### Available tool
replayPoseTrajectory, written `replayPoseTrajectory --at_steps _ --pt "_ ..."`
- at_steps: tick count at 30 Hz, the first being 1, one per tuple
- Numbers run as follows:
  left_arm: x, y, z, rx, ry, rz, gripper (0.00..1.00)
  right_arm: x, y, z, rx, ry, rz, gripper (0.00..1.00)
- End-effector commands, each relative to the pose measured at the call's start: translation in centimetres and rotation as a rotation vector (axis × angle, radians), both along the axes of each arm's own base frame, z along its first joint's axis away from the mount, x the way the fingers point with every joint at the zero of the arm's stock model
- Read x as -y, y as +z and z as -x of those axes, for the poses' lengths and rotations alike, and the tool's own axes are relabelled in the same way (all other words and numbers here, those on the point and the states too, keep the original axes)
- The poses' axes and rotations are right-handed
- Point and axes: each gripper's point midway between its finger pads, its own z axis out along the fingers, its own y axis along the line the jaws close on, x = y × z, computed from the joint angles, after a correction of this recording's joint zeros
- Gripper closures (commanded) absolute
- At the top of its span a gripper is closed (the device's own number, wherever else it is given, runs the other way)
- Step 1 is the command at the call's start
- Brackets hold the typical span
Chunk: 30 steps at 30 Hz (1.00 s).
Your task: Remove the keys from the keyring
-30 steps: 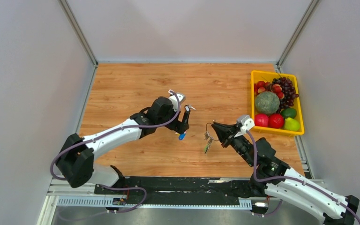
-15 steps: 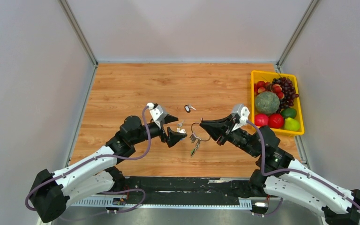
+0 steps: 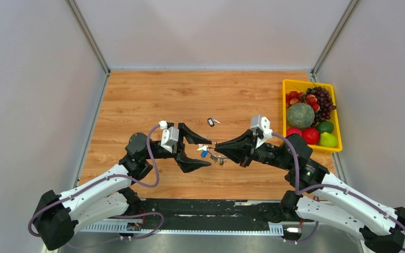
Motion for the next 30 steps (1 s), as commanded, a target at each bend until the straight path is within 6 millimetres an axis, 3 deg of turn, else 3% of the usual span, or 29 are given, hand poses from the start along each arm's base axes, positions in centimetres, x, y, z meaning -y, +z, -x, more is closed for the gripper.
replayPoseTrajectory --at_steps 1,3,4,5,6,8,9,11,12,13,21,30 --pt "0.0 2.4 2.3 0.055 -0.128 0.05 0.22 0.2 3.0 1.1 0.037 0.047 -0.062 1.0" --pt "0.1 2.4 2.5 0.05 -0.146 0.044 0.32 0.1 2.9 1.1 0.036 0.048 -0.06 1.0" --pt "0.2 2.5 2.6 0.05 -0.153 0.045 0.48 0.1 2.9 1.0 0.036 0.048 -0.058 1.0" --pt "0.3 2.4 2.5 0.044 -0.152 0.042 0.58 0.0 2.9 1.0 0.036 0.048 -0.057 1.0" --pt "0.4 2.6 2.4 0.044 -0.147 0.043 0.82 0.0 2.9 0.9 0.033 0.044 -0.057 1.0" --pt "0.5 2.7 1.9 0.038 -0.119 0.035 0.98 0.1 2.8 0.7 0.027 0.03 -0.059 0.98" --pt "0.4 2.6 1.6 0.024 -0.101 0.026 0.99 0.2 2.7 0.6 0.021 0.02 -0.059 0.87" --pt "0.2 2.9 1.1 0.018 -0.061 0.031 1.0 0.4 2.2 -0.1 -0.006 -0.025 -0.06 0.46" --pt "0.0 3.0 1.1 0.016 -0.047 0.034 1.0 0.7 1.8 -0.7 -0.024 -0.064 -0.057 0.33" --pt "-0.1 3.2 0.7 0.011 -0.019 0.041 1.0 1.1 1.4 -1.2 -0.036 -0.098 -0.053 0.27" --pt "-1.0 4.9 0.8 0.009 0.03 0.067 1.0 3.6 -0.7 -1.1 -0.018 -0.175 -0.062 0.24" --pt "-1.5 6.3 1.5 0.017 0.017 0.093 1.0 3.3 -1.5 0.1 -0.007 -0.108 -0.049 0.33"
